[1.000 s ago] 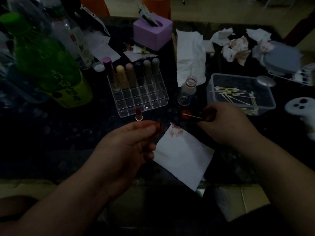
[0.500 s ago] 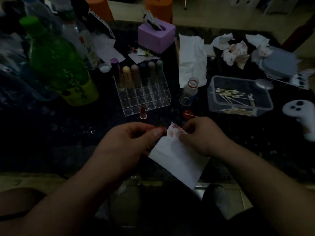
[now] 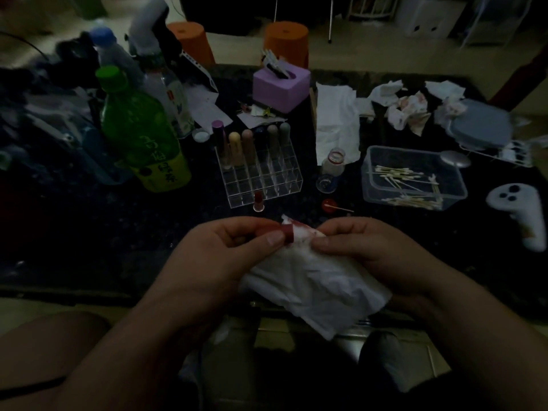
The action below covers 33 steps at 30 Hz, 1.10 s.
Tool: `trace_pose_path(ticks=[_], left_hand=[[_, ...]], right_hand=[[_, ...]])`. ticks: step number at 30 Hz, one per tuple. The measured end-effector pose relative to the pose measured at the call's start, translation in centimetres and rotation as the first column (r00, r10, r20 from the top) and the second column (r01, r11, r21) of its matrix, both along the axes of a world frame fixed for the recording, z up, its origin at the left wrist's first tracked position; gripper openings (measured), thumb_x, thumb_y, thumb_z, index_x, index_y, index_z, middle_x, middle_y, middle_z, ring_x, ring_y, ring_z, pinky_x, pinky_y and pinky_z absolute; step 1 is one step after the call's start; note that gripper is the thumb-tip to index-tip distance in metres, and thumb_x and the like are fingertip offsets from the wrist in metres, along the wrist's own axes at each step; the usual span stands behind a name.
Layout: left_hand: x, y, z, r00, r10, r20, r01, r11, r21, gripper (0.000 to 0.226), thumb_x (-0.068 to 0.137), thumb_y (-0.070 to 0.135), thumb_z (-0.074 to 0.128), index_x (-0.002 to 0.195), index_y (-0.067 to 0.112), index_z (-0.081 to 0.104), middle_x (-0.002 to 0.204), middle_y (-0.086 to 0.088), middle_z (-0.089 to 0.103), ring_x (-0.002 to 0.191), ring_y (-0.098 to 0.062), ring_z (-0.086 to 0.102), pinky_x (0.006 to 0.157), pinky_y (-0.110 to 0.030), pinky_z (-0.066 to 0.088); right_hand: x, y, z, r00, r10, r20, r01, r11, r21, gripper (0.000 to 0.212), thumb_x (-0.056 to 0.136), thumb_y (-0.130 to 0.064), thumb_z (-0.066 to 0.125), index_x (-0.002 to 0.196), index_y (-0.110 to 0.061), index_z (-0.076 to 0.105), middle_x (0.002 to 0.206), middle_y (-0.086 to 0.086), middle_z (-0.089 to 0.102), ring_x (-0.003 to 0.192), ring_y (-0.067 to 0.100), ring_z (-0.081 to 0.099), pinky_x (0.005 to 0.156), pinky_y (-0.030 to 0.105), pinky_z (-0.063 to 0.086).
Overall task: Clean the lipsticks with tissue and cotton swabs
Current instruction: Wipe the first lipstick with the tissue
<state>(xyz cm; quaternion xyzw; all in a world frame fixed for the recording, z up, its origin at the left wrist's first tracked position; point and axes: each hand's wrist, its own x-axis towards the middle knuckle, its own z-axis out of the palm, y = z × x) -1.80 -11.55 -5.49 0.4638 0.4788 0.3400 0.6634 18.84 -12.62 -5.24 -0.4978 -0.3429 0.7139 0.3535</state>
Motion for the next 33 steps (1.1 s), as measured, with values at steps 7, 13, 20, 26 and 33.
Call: trace_pose_path(ticks=[7,13,20,26,33], left_hand=[[1.3,-0.5,-0.7,0.99,0.052,0.134,-0.039,0.995,-0.092,0.023,0.078,0.015,0.067,0.097,0.007,0.077,0.106,-0.018,0.075,0.105,-0.034,0.071,0.092,-0.043,0.057],[2.0,1.5,-0.6,0.995,0.0,0.101,0.011,0.994,-0.112,0.023,0.077,0.02,0.069,0.095,0.011,0.078,0.102,-0.016,0.076,0.101,-0.033,0.072,0.09,-0.043,0.057],[2.6,2.9,-0.6,0.989,0.035,-0.143,-0.022,0.995,0.093,0.02,0.068,0.039,0.07,0.082,0.027,0.078,0.09,0.006,0.078,0.088,-0.008,0.073,0.077,-0.025,0.055],[2.4,3.2,-0.7,0.983,0.028,-0.183,0.004,0.985,0.173,0.023,0.068,0.038,0.069,0.087,0.026,0.076,0.088,0.011,0.077,0.086,-0.002,0.072,0.073,-0.014,0.054],[2.5,2.8,-0.7,0.988,-0.003,-0.152,0.017,0.996,0.09,0.02,0.073,0.033,0.07,0.089,0.023,0.077,0.081,0.007,0.077,0.073,-0.003,0.072,0.064,-0.014,0.053]], right_hand=[[-0.8,-1.5,-0.1,0.972,-0.233,-0.027,0.234,0.96,0.151,0.01,0.073,-0.019,0.066,0.071,-0.014,0.075,0.079,0.012,0.073,0.071,0.018,0.07,0.062,0.023,0.054],[-1.2,-1.8,-0.3,0.872,-0.44,0.217,0.339,0.86,0.381,0.009,0.087,-0.017,0.068,0.078,-0.017,0.072,0.079,0.005,0.075,0.073,0.016,0.072,0.063,0.022,0.054],[-1.3,-0.8,-1.0,0.749,-0.554,0.363,0.324,0.785,0.528,0.012,0.084,-0.013,0.072,0.075,-0.019,0.07,0.074,-0.004,0.073,0.067,0.008,0.07,0.06,0.016,0.053],[-1.5,-0.2,-1.2,0.71,-0.577,0.404,0.298,0.766,0.57,0.015,0.078,-0.013,0.071,0.065,-0.018,0.065,0.076,-0.009,0.073,0.068,0.005,0.069,0.06,0.012,0.052],[-2.2,-0.4,-1.1,0.779,-0.536,0.325,0.205,0.708,0.676,0.017,0.08,-0.004,0.076,0.07,-0.013,0.066,0.082,-0.006,0.074,0.079,0.009,0.072,0.068,0.014,0.053]])
